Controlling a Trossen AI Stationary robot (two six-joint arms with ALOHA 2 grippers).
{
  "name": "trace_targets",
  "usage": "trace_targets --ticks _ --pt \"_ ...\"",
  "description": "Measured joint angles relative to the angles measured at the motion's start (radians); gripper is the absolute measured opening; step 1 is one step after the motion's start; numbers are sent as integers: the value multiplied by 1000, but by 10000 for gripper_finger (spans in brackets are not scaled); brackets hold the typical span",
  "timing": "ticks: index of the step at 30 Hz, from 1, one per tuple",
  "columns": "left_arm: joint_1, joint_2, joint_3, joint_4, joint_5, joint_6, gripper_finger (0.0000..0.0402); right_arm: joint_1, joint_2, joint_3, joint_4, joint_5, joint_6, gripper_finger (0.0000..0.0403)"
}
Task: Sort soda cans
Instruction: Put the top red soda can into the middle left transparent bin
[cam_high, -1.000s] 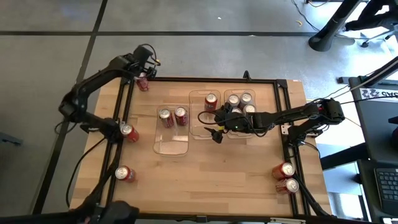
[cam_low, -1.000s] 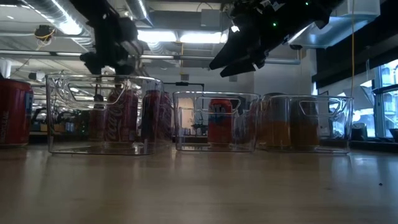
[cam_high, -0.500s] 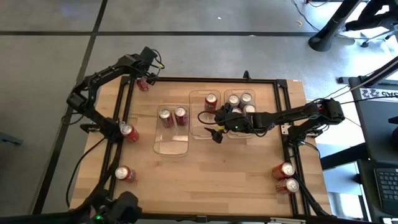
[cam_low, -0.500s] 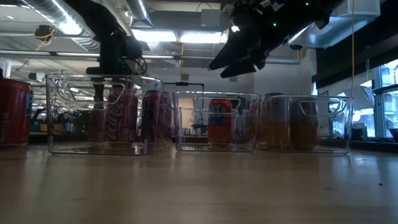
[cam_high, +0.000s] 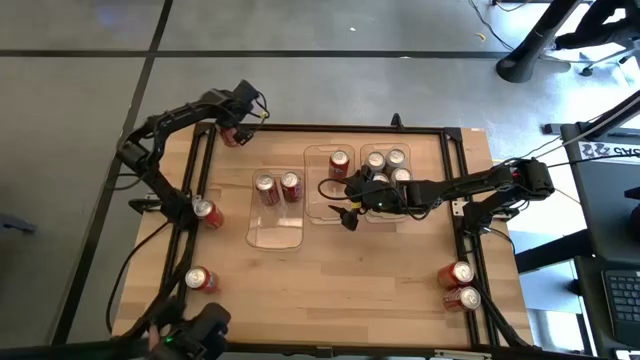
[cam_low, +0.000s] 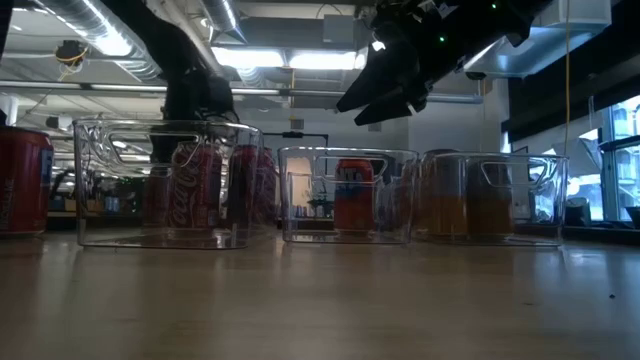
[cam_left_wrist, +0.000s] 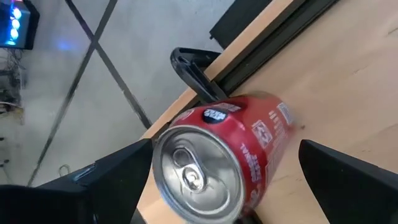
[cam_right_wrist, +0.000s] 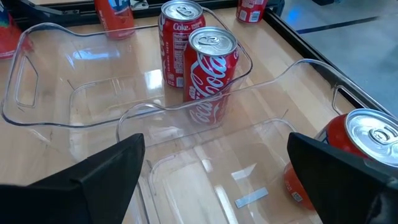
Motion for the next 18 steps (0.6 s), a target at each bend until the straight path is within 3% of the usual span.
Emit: trace_targets --ticks 12,18 --pt "11 69 2 -24 -3 -40 390 0 0 0 0 0 6 392" --pt "23 70 2 -97 116 -74 390 1 0 0 1 0 6 392"
